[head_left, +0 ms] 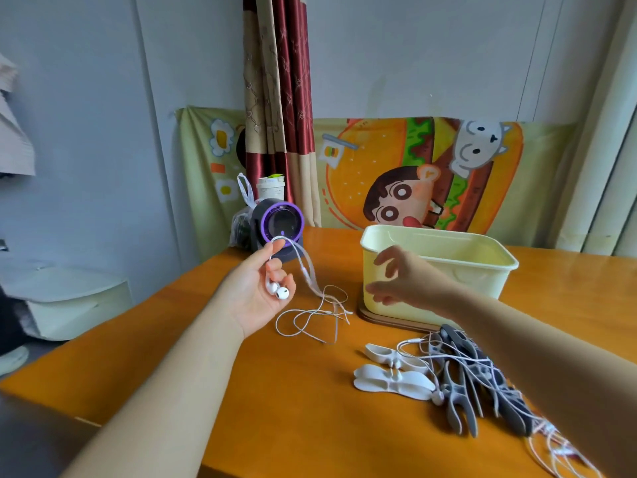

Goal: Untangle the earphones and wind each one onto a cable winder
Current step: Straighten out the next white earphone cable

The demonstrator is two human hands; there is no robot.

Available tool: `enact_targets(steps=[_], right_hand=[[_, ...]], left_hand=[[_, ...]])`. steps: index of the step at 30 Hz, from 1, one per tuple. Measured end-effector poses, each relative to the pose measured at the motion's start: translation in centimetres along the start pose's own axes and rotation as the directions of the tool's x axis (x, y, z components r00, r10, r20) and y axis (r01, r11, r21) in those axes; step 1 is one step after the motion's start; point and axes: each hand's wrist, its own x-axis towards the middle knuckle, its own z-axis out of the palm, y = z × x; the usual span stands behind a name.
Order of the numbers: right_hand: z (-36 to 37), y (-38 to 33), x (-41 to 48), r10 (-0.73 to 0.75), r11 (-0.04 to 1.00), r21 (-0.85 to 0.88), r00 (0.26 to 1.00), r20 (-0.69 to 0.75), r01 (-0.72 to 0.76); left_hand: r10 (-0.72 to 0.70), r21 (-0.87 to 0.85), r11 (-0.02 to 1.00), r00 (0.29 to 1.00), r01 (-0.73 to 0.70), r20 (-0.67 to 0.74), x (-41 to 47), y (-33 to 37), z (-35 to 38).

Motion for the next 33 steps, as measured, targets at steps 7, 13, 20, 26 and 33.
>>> enact_targets(steps=[7,13,20,26,33], right_hand=[[2.3,1.0,-4.2,0.028,0.721,-0.595,0.843,0.538,0.356],[1.9,1.4,-4.7,-0.147,0.808,-0.465,0.888,0.436,0.362],[-3.1,0.6,-3.0,-0.260,0.934,0.229,0.961,-0.095,0.276],[-2.5,1.1,-2.0,-0.275,0.921,0.226,0.940,-0.201,0.318],[-3.2,3.4,0.3,-0.242,0.916,0.244,0.924,-0.297,0.318]], left_hand=[[-0.071,0.183,0.980,0.997,0.078,-0.042,0.2,-2.0,1.3],[-0.114,0.320,0.941,0.993,0.111,-0.009,0.8,-3.8,2.0],[-0.205,0.641,0.761,0.974,0.098,0.095,1.2,-6.5,4.1],[-0.310,0.752,0.649,0.862,-0.116,0.401,2.1,-8.8,6.5],[-0.326,0.716,0.691,0.842,-0.098,0.430,4.2,-10.4,7.4]])
